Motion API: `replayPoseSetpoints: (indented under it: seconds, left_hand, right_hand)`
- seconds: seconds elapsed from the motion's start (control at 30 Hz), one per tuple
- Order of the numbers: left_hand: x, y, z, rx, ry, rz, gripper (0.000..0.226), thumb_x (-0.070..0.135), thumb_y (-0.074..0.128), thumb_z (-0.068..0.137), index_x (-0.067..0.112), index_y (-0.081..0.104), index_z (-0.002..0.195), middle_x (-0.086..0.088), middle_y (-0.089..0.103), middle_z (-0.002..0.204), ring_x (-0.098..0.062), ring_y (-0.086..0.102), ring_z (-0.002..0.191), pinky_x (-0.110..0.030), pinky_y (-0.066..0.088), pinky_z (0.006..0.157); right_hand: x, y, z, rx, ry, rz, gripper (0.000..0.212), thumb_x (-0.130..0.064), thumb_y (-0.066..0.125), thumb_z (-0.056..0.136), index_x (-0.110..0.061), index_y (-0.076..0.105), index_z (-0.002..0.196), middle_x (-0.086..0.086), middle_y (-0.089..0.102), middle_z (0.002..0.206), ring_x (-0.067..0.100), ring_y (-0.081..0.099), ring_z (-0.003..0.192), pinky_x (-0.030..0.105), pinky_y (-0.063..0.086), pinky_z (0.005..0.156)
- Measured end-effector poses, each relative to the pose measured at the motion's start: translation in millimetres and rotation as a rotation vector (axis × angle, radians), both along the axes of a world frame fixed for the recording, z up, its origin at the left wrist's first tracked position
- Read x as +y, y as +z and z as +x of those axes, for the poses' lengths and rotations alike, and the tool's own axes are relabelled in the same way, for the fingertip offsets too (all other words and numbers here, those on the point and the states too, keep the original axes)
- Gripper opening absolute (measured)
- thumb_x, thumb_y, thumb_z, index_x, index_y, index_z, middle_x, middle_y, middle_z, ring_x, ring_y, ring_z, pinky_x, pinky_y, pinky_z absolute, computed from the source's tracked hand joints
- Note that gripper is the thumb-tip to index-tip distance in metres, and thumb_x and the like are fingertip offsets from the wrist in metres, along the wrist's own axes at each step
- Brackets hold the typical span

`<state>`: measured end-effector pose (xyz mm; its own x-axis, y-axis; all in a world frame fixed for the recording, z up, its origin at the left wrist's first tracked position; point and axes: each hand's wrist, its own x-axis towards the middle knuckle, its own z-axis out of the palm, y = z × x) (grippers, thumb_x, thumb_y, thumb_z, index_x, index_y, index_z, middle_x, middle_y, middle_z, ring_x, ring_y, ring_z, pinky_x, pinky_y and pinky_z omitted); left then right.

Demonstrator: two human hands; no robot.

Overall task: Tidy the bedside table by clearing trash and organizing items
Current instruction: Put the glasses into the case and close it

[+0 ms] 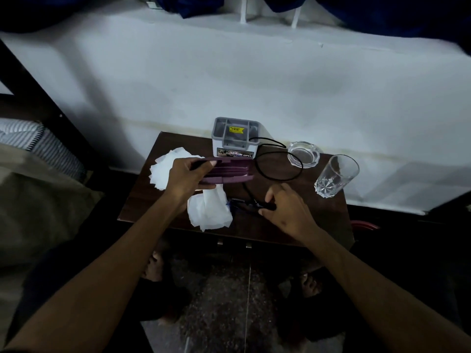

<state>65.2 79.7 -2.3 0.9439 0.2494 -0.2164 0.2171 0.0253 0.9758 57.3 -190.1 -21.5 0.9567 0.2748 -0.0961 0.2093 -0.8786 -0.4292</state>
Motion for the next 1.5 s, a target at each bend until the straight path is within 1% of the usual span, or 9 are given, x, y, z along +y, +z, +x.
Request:
replayPoseSetpoints:
  seconds: [0.17,0.4,0.57,0.77,0.93,1.1,1.17,1.3,1.5]
  left_hand:
    - [3,-3,2,-0.067,-0.015,0.247,0.014,0.024,0.074,0.097,0.016,0.079,0.107,-0.006,0.079,0.097,-0.025,0.078,0.091,-0.039,0.067,0.072]
    - [4,-17,6,-0.113,-0.106,0.366,0.012,0.02,0.071,0.099,0.02,0.08,0.106,-0.003,0.079,0.102,-0.023,0.075,0.101,-0.05,0.062,0.092]
    - [2,-20,8,-0.057,-0.184,0.278,0.018,0.025,0.062,0.105,0.031,0.078,0.11,-0.002,0.078,0.106,-0.027,0.074,0.105,-0.048,0.064,0.087]
    - [-5,-15,14,-0.088,-0.145,0.112,0.025,0.02,0.055,0.108,0.015,0.075,0.124,-0.004,0.075,0.112,-0.017,0.069,0.097,-0.03,0.06,0.071]
    - [-8,-10,22,-0.113,-0.049,0.01,0.029,0.021,0.055,0.109,0.011,0.071,0.131,-0.008,0.076,0.118,-0.019,0.072,0.1,-0.022,0.059,0.066]
    - [-15,-8,26,-0.091,-0.034,-0.043,0.028,0.019,0.054,0.109,0.013,0.07,0.131,-0.008,0.075,0.118,-0.022,0.072,0.101,-0.026,0.062,0.067]
    - [-25,-11,26,-0.078,-0.114,-0.012,0.027,0.013,0.051,0.11,0.012,0.07,0.13,-0.006,0.073,0.118,-0.022,0.07,0.102,-0.026,0.062,0.067]
    - [-42,-28,23,-0.058,-0.257,0.027,0.028,0.011,0.051,0.109,0.009,0.072,0.128,-0.013,0.074,0.124,-0.025,0.069,0.109,-0.026,0.06,0.067]
    - [-47,-45,23,-0.061,-0.358,0.093,0.03,0.004,0.047,0.109,0.01,0.073,0.125,-0.014,0.075,0.12,-0.019,0.07,0.104,-0.026,0.06,0.071]
  right_hand:
    - [1,-3,7,-0.021,0.007,0.151,0.033,-0.043,0.077,0.078,-0.028,0.062,0.103,-0.003,0.06,0.106,0.02,0.064,0.093,0.042,0.057,0.083]
    - [9,-17,-2,-0.023,0.175,-0.075,0.044,-0.033,0.081,0.08,-0.03,0.058,0.118,0.0,0.049,0.116,0.027,0.054,0.115,0.044,0.053,0.095]
    - [4,-20,-6,-0.054,0.193,-0.09,0.042,-0.024,0.078,0.085,-0.025,0.056,0.12,0.003,0.046,0.122,0.029,0.052,0.119,0.044,0.054,0.094]
    - [-8,-9,-8,-0.115,0.162,-0.022,0.031,-0.016,0.068,0.089,-0.02,0.059,0.119,0.003,0.052,0.122,0.028,0.054,0.114,0.044,0.053,0.092]
    - [-38,6,2,-0.144,-0.067,0.079,0.028,-0.021,0.074,0.085,-0.023,0.063,0.11,0.004,0.071,0.106,0.029,0.067,0.099,0.038,0.055,0.083]
    - [-74,13,8,-0.047,-0.27,0.279,0.023,-0.018,0.078,0.087,-0.016,0.07,0.109,0.006,0.075,0.099,0.027,0.071,0.091,0.04,0.057,0.084]
    - [-81,17,6,0.03,-0.36,0.47,0.025,-0.02,0.077,0.09,-0.017,0.068,0.113,0.008,0.076,0.102,0.026,0.076,0.085,0.046,0.063,0.08]
    - [-80,36,-5,0.196,-0.453,0.842,0.03,-0.008,0.072,0.095,-0.013,0.064,0.123,0.014,0.079,0.102,0.03,0.079,0.084,0.038,0.063,0.069]
    - [-77,42,-10,0.416,-0.449,1.097,0.034,-0.001,0.067,0.096,-0.014,0.069,0.128,0.017,0.077,0.114,0.026,0.073,0.096,0.036,0.065,0.081]
